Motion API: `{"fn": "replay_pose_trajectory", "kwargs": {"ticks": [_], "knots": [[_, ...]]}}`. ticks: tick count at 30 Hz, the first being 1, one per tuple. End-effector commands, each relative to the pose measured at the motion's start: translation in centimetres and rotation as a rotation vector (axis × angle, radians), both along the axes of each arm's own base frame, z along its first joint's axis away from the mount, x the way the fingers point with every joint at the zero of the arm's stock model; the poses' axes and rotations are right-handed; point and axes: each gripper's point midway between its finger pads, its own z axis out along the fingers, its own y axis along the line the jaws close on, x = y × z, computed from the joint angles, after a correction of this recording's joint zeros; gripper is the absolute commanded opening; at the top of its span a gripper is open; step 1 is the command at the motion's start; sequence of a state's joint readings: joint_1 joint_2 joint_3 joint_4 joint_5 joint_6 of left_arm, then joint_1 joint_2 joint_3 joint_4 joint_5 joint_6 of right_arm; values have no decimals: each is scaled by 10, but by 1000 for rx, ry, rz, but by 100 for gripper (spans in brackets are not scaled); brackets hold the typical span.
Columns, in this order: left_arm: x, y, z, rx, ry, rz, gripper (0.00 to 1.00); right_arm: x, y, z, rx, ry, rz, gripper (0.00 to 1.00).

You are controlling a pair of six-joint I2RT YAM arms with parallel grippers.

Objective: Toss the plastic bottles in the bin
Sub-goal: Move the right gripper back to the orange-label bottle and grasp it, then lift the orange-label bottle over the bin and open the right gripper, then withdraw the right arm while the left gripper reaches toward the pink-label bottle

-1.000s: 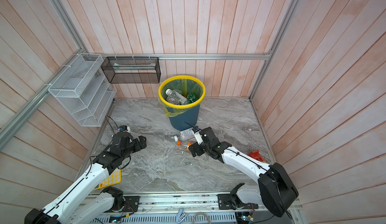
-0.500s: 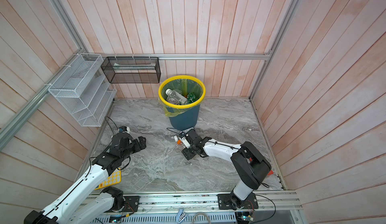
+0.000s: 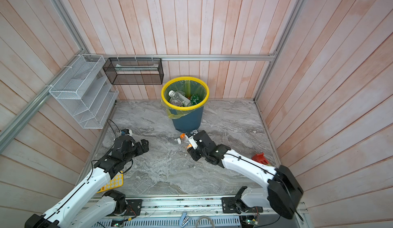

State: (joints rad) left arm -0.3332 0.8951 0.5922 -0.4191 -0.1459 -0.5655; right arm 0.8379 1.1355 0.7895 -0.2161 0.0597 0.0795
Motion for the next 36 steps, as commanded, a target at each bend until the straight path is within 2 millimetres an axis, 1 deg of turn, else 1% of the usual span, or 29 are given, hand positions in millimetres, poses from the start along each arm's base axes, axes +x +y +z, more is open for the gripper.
{"fn": "replay_pose_trajectory", "kwargs": {"ticks": [1, 4, 6, 7, 8, 10, 11, 13, 14, 16, 17, 18, 19, 20, 21, 22, 23, 24, 25, 26, 27, 28, 29, 31, 32, 34, 36], "knots": [[1, 0, 7, -10, -33, 6, 100, 3, -32, 99, 251, -269, -148, 48], [5, -3, 14, -9, -56, -7, 100, -15, -77, 182, 441, -501, -238, 49], [7, -6, 18, -7, -66, -16, 100, -26, -97, 221, 509, -608, -267, 49], [8, -7, 19, -5, -71, -19, 100, -29, -104, 239, 523, -648, -273, 49], [9, -8, 20, -6, -73, -23, 100, -30, -105, 251, 519, -670, -270, 48], [10, -12, 21, -4, -71, -34, 100, -27, -101, 274, 493, -706, -262, 48], [11, -13, 21, -4, -70, -38, 100, -22, -95, 282, 474, -718, -256, 48], [11, -16, 21, -5, -66, -45, 100, -7, -78, 296, 421, -749, -237, 49], [11, -17, 21, -6, -66, -48, 100, 3, -69, 299, 395, -755, -235, 49], [10, -20, 21, -12, -62, -55, 100, 32, -45, 298, 348, -735, -206, 49], [11, -21, 21, -17, -63, -56, 100, 48, -34, 292, 332, -702, -185, 50], [11, -22, 21, -21, -63, -58, 100, 69, -24, 287, 331, -655, -168, 50], [11, -23, 22, -24, -63, -60, 100, 92, -16, 276, 323, -592, -158, 51], [12, -23, 21, -24, -60, -62, 100, 112, -8, 259, 302, -524, -142, 52], [12, -24, 21, -23, -55, -64, 100, 137, -2, 242, 267, -449, -144, 58], [12, -24, 22, -20, -54, -67, 100, 152, 3, 222, 211, -387, -147, 73], [11, -23, 22, -13, -51, -68, 100, 161, 4, 218, 176, -370, -158, 79], [10, -22, 22, -4, -47, -67, 100, 173, 1, 207, 122, -342, -194, 82], [9, -20, 22, 6, -44, -61, 100, 179, -5, 208, 96, -341, -234, 84], [8, -18, 21, 14, -41, -56, 100, 180, -12, 214, 92, -356, -260, 87], [7, -16, 21, 18, -43, -51, 100, 177, -19, 227, 108, -387, -280, 91], [5, -15, 20, 22, -42, -48, 100, 172, -28, 242, 131, -424, -300, 97], [4, -14, 19, 19, -41, -46, 100, 167, -35, 253, 146, -455, -315, 100], [3, -14, 16, 10, -40, -40, 100, 155, -53, 272, 164, -502, -351, 100], [3, -14, 15, 7, -39, -40, 100, 150, -59, 276, 164, -513, -363, 100], [3, -16, 12, -2, -36, -45, 100, 140, -72, 277, 156, -528, -385, 100], [4, -17, 12, -5, -35, -47, 100, 132, -81, 266, 138, -514, -396, 99]]}}
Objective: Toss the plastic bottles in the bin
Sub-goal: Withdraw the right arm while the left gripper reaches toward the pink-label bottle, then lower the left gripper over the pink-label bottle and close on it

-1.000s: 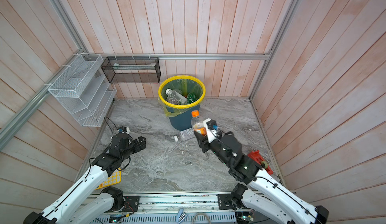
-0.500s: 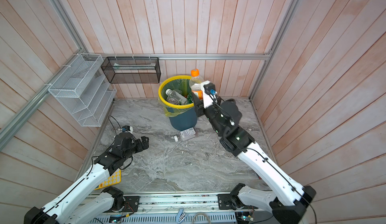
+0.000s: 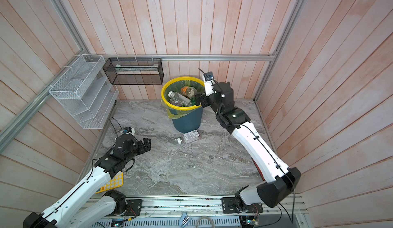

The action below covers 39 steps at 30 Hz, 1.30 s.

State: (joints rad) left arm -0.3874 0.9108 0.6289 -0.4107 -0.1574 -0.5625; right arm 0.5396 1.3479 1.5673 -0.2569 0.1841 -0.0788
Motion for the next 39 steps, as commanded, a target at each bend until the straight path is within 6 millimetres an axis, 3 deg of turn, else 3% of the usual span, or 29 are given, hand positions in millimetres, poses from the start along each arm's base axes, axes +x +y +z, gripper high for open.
{"fn": "replay_pose_trajectory", "kwargs": {"ticks": [1, 6, 7, 9, 14, 18, 23, 29, 35, 39], "knots": [[0, -1, -2, -2, -2, -2, 100, -9, -20, -17, -25, 22, -56, 99], [3, -5, 2, -3, -16, -19, 100, -18, -32, -84, -30, 155, -72, 100], [2, -8, 3, 2, -24, -36, 100, -21, -36, -112, -38, 202, -82, 100], [2, -16, 7, 20, -44, -79, 100, -28, -44, -147, -27, 259, -98, 99], [4, -50, 14, 113, -81, -234, 100, -48, -71, -221, 60, 384, -153, 99], [8, -96, 12, 214, -94, -402, 100, -59, -99, -265, 142, 462, -220, 99], [16, -153, -3, 376, -82, -603, 100, -72, -120, -294, 218, 507, -278, 99], [31, -205, -42, 456, -13, -803, 100, -82, -137, -306, 272, 512, -326, 99], [51, -234, -69, 482, 7, -874, 100, -87, -140, -306, 282, 505, -319, 99], [60, -241, -85, 492, 16, -870, 100, -86, -139, -310, 278, 518, -311, 99]]}}
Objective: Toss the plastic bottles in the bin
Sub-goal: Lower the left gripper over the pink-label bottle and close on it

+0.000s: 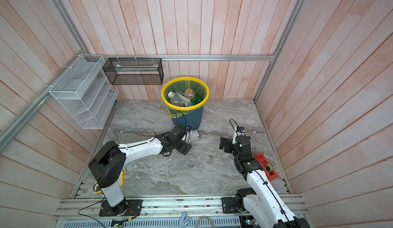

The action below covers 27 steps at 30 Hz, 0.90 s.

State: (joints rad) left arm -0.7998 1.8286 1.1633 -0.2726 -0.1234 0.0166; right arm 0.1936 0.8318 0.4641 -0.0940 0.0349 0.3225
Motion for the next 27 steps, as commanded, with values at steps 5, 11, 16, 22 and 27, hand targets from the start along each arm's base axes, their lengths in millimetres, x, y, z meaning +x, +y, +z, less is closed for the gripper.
{"fn": "replay_pose_trajectory", "kwargs": {"ticks": [5, 11, 16, 22, 27], "knots": [[13, -12, -16, 8, -15, -19, 99, 1, 4, -3, 21, 8, 21, 99], [-10, -14, -25, -14, 45, -56, 83, -1, 6, -3, 30, 5, 33, 99], [-38, -20, -16, -36, 55, -106, 78, 0, 6, -2, 30, 2, 33, 99], [-47, -11, -17, -9, 86, -75, 66, 1, 5, -4, 20, 8, 31, 99], [-35, -5, -4, 4, 31, -12, 88, 2, 6, -5, 19, 11, 33, 99]]}}
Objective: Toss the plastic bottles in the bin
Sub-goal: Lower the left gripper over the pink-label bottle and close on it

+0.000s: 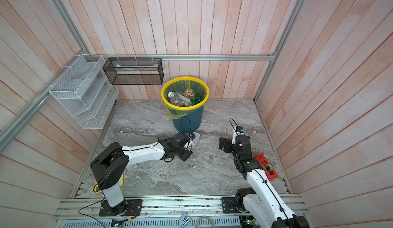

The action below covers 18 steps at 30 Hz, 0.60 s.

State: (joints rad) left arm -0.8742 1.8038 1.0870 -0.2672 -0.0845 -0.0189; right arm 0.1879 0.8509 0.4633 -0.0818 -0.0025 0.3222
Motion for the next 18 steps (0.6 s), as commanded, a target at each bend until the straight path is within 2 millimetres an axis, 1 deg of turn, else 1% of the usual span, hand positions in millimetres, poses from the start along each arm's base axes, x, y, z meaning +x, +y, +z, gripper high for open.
{"fn": "replay_pose_trajectory", "kwargs": {"ticks": [1, 2, 3, 5, 9, 16, 18], "knots": [[12, 7, 16, 7, -45, 69, 93, 1, 1, -2, 3, 2, 6, 99], [15, 5, 18, 9, -50, 77, 99, 1, 1, -3, 3, 5, 8, 99], [18, 4, 17, 15, -48, 88, 100, 1, 1, -3, 4, 4, 10, 99], [25, -1, 16, 29, -48, 99, 100, 0, 2, -4, 6, 6, 13, 99], [38, -7, 2, 106, -29, 119, 100, 0, 1, -2, 6, 0, 12, 99], [47, -20, -12, 142, 14, 110, 100, 0, 1, -3, 2, 3, 13, 99], [49, -23, -15, 152, 21, 109, 97, 1, 1, -4, 0, 5, 13, 99]]}}
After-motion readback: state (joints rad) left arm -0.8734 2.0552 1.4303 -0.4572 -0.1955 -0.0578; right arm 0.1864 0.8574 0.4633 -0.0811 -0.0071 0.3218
